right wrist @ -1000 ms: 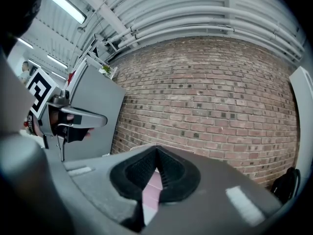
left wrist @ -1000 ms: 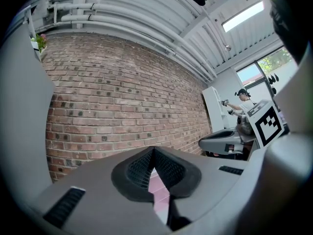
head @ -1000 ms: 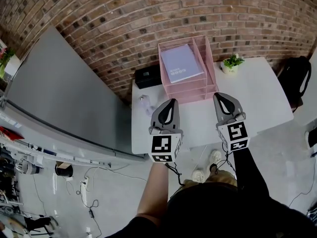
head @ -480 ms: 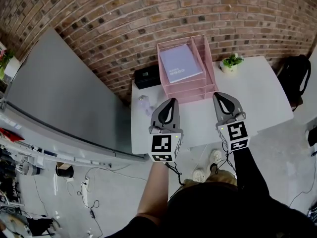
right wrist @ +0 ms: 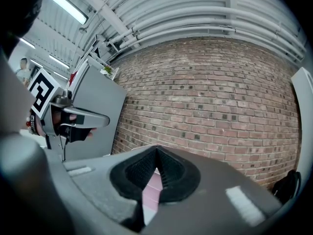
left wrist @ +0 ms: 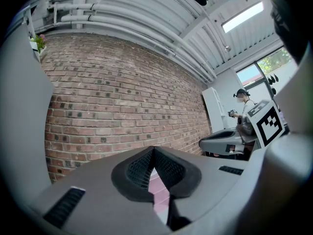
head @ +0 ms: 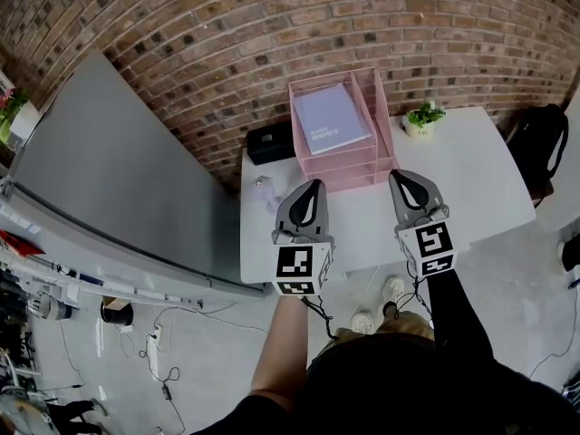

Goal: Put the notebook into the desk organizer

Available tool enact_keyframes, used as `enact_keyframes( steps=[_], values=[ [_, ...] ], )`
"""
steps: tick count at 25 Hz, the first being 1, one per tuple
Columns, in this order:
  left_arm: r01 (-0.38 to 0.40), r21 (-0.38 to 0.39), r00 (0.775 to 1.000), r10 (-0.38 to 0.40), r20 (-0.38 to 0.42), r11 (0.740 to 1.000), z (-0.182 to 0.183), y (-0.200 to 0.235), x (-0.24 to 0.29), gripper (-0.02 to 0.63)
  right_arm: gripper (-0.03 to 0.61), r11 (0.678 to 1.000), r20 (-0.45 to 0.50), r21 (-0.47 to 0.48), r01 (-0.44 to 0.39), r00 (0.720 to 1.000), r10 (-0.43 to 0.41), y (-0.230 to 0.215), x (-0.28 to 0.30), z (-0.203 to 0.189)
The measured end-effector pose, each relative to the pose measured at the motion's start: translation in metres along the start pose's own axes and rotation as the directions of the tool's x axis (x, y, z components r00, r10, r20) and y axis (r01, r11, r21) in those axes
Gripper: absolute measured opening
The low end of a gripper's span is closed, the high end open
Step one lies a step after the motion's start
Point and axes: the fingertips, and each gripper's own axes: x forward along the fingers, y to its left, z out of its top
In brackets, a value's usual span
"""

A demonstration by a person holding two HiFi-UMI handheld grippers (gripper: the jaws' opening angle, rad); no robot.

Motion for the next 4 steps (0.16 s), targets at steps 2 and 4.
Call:
enact_keyframes(
  steps=[2, 4],
  values=[
    [-0.001, 0.000, 1.000, 0.001, 0.001, 1.000, 0.0011, 0.0004, -0.0005, 0.008, 0.000, 1.000, -0.001, -0.001, -0.001, 1.000, 0.001, 0.0003, -0.0008, 0.0007],
    [-0.002, -0.001, 1.000, 0.002, 0.003, 1.000, 0.0026, 0.0006, -0.0013, 0.008, 0.000, 1.000, -0.001, -0.001, -0.003, 1.000, 0.003, 0.0007, -0.0016, 0.0016]
  ],
)
